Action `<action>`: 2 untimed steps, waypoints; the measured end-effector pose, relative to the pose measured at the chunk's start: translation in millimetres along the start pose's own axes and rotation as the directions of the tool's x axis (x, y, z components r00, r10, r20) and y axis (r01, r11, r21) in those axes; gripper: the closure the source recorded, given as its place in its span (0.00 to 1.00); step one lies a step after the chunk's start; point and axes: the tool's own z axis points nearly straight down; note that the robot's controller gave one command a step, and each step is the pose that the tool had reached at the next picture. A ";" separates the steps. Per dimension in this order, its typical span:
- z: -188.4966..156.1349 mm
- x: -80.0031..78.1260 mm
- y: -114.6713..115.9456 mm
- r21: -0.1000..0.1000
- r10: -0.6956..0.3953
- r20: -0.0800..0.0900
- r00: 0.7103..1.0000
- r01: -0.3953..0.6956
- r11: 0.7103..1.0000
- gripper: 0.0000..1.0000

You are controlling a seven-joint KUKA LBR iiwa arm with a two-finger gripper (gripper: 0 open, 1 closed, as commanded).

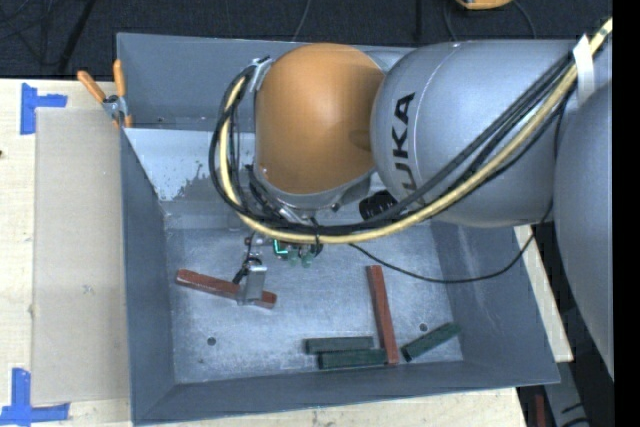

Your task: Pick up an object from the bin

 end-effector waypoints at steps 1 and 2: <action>154.6 -32.2 28.9 0.000 0.161 0.002 0.987 -0.161 0.987 0.00; 118.8 -13.0 7.6 -0.002 0.245 0.005 0.969 -0.245 0.970 0.00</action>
Offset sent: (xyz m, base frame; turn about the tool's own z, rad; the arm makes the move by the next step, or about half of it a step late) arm 0.0322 0.0290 -0.1495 0.1621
